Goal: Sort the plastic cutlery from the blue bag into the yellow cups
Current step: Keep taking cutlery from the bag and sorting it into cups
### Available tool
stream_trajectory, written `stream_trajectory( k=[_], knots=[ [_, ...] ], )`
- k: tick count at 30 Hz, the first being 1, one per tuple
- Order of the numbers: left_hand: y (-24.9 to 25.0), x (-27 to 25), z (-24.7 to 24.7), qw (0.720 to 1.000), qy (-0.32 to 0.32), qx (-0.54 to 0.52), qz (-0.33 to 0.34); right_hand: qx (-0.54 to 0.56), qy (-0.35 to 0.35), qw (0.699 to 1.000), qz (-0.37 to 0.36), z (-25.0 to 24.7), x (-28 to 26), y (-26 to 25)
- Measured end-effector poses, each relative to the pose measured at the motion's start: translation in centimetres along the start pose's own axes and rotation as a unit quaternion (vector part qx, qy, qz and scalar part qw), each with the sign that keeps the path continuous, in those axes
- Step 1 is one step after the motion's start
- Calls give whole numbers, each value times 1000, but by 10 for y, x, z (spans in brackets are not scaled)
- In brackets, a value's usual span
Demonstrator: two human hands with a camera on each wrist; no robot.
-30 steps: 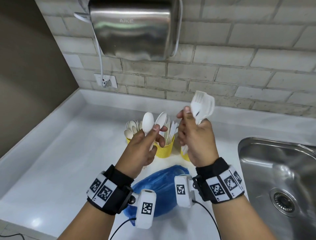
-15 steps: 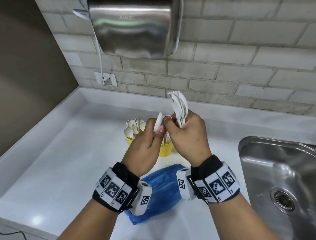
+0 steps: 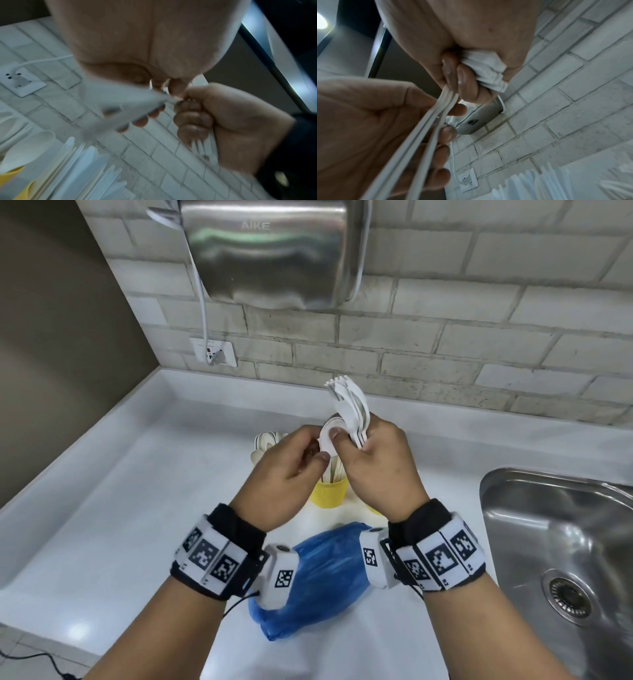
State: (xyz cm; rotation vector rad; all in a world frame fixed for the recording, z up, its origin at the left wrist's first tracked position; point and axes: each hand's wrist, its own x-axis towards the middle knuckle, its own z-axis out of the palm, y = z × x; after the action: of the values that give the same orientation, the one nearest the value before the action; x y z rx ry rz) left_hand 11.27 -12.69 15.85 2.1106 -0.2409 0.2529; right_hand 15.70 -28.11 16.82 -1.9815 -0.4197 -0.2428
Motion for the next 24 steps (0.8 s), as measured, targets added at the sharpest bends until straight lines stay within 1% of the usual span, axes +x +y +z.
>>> stream_trajectory(
  k=[3,5,6,8,10,11,13,15,16,18,21,24],
  knots=[
    [-5,11,-12,1000,-10,-21,-17,-22,-16,1000,-12,-2,8,4],
    [-5,16,-18,999,-18,-33,-25,-8,-29,999,-14,-4,12,3],
    [-5,19,-20,999,-13,-30,-26,10,-33,999,-15,-5,14,2],
    [-6,23,-24,999,20,-24,-34,54,-15,998,-15,-6,14,0],
    [-8,29,-32,995,77,-17,-55,112,29,993,9,-7,14,3],
    [-12,32,-38,992,107,-19,-68,151,48,987,36,-9,15,6],
    [-23,39,-51,984,154,-26,-85,235,69,964,100,-14,15,13],
    [-34,46,-62,981,175,-4,-87,312,75,934,156,-21,14,19],
    [-39,48,-65,980,179,8,-88,342,75,920,176,-24,12,21],
    [-46,53,-68,978,183,32,-100,375,82,901,202,-30,7,25],
    [-58,59,-68,972,181,95,-120,392,92,886,230,-33,2,32],
    [-73,64,-64,966,158,167,-117,399,91,881,237,-32,-2,40]
  ],
)
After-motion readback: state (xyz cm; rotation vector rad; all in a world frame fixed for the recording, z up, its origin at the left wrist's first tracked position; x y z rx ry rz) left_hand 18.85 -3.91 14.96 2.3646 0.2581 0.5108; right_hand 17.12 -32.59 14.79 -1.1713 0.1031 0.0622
